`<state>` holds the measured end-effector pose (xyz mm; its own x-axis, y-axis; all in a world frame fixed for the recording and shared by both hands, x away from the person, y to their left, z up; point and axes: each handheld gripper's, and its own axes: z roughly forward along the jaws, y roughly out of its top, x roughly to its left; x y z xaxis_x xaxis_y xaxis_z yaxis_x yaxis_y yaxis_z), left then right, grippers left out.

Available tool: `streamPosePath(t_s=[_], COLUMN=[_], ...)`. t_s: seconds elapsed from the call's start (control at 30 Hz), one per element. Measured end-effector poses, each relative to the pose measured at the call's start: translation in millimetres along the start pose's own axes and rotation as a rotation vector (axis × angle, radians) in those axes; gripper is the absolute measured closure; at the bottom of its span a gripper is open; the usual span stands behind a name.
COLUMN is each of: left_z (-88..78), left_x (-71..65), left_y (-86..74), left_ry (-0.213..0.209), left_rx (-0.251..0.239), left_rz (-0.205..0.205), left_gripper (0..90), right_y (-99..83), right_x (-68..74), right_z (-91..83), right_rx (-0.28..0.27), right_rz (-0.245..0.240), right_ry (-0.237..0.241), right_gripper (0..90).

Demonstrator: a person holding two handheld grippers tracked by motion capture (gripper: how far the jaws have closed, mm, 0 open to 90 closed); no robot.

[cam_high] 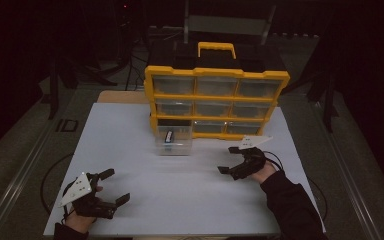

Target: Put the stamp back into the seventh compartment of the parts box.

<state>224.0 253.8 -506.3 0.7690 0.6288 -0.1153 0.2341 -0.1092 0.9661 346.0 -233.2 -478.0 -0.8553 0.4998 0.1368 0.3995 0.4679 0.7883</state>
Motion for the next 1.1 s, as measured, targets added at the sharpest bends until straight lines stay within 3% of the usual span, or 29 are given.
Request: streamPosePath(t_s=[0.37,0.77,1.1], left_z=[0.3,0.5,0.4], left_x=[0.3,0.4,0.1], left_y=[-0.1,-0.2,-0.1], left_ry=[-0.003,-0.004,-0.004], left_rx=[0.002,0.002,0.002], left_rz=[-0.001,-0.002,-0.001], left_gripper=[0.0,0.0,0.0], right_y=[-31.0,-60.7,-86.0], right_x=[6.4,7.9,14.3], right_z=[-16.7,-40.5,-59.6], right_rx=[-0.049,-0.095,-0.118], right_rz=[0.024,0.096,0.112], right_ry=[-0.047,-0.109,-0.202], right_gripper=[8.2,8.2,8.2])
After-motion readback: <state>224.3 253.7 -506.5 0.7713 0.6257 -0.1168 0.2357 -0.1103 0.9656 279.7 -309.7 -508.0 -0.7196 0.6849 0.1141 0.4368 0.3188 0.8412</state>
